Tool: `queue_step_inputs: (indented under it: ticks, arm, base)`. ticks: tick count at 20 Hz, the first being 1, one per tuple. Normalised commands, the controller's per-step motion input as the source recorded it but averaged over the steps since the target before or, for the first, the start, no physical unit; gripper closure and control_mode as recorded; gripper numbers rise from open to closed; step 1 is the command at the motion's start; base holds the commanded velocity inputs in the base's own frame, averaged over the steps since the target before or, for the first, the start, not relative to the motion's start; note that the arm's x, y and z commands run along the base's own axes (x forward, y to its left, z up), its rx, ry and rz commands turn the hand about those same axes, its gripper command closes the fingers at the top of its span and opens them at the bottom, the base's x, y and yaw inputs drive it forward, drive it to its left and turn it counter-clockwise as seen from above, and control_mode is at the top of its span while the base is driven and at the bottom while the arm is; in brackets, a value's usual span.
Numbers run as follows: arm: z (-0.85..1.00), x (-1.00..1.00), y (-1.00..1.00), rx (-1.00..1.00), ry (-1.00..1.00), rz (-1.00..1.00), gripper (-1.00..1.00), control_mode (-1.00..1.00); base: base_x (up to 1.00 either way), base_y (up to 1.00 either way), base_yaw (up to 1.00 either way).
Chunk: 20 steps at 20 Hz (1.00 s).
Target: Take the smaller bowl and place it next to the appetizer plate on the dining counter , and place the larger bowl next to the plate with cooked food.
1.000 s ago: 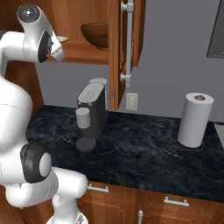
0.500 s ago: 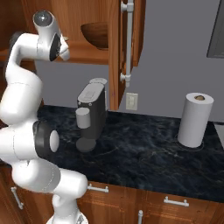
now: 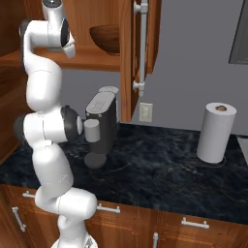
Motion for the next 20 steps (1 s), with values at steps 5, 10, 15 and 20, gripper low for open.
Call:
queue_step_inputs:
  ticks: [5, 10, 15, 20]
  arm:
    - [-0.46, 0.21, 0.26, -0.03, 0.03, 0.00, -1.00, -1.00]
    - [-0.48, 0.26, 0.20, -0.02, 0.00, 0.00, 1.00, -1.00]
    - [-0.36, 0.00, 0.00, -0.04, 0.00, 0.00, 1.00, -1.00]
    - [-0.10, 0.00, 0.00, 0.00, 0.00, 0.00, 1.00, -1.00]
  base:
    - [0.00, 0.00, 0.00]
    - [0.00, 0.00, 0.00]
    - [0.00, 0.00, 0.00]
    - [0.00, 0.00, 0.00]
